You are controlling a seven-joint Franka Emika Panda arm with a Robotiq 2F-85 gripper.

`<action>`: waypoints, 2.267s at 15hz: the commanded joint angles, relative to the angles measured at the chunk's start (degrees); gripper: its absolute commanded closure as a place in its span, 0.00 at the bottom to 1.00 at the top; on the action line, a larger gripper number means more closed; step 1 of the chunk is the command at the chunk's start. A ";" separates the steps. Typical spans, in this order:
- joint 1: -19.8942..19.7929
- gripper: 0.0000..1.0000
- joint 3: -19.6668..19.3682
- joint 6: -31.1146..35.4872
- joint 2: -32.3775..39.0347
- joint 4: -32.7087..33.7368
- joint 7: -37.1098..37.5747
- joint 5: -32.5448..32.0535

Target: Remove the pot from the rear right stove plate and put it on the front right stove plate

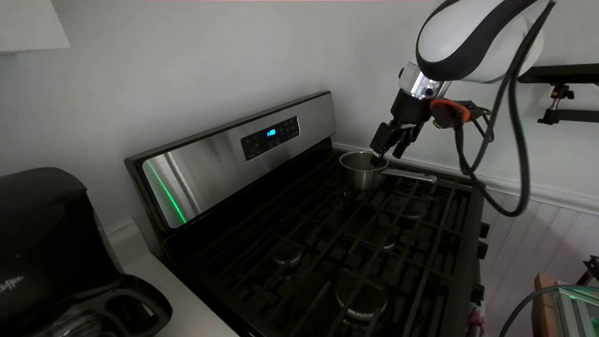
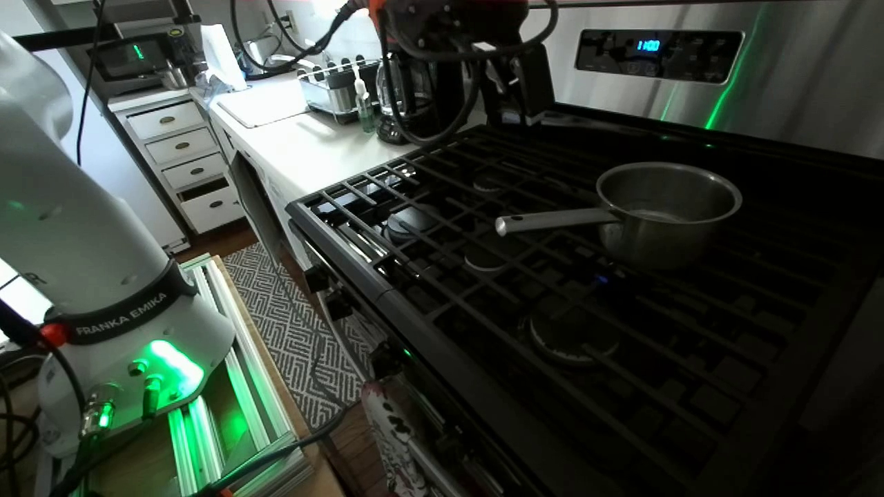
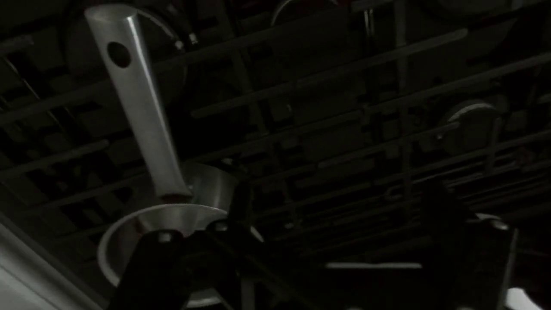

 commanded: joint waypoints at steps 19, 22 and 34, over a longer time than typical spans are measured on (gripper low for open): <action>-6.85 0.49 -0.33 -6.23 21.11 15.61 26.34 -8.68; -6.80 0.69 -0.37 -7.58 21.89 16.69 25.45 -9.35; -6.95 0.93 0.34 -10.82 22.44 18.36 22.01 -7.85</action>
